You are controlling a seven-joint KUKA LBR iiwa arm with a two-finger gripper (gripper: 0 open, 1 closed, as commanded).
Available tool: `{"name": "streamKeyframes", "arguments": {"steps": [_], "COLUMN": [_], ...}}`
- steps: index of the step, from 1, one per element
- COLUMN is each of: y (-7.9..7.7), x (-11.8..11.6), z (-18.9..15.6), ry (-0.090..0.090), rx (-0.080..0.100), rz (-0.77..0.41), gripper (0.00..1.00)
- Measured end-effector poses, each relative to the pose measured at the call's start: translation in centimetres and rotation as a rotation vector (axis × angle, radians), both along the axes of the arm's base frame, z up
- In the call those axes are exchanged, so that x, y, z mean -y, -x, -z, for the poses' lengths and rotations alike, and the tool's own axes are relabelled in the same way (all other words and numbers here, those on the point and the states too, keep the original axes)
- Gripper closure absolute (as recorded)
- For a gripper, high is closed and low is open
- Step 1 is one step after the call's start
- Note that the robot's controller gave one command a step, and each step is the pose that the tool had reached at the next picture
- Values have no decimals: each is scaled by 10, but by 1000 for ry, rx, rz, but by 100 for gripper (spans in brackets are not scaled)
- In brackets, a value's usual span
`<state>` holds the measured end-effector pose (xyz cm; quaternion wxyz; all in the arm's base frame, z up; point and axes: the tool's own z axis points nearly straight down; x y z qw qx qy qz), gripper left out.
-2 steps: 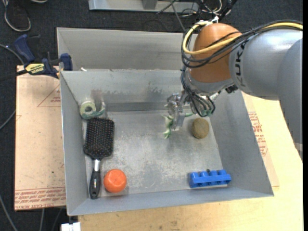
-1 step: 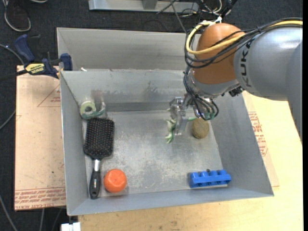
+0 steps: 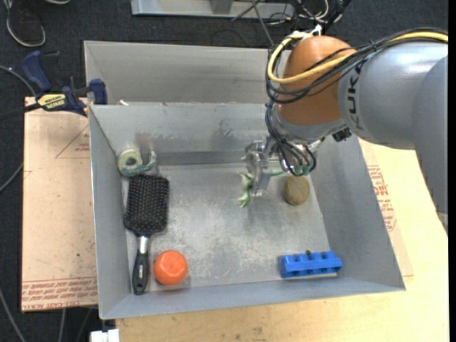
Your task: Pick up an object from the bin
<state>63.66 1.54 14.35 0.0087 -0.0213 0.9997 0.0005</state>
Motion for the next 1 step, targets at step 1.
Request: {"name": "streamKeyframes", "arguments": {"steps": [1], "y": [5], "x": [18], "z": [-13], "ry": [-1], "rx": [-28], "rz": [6], "gripper": [100]}}
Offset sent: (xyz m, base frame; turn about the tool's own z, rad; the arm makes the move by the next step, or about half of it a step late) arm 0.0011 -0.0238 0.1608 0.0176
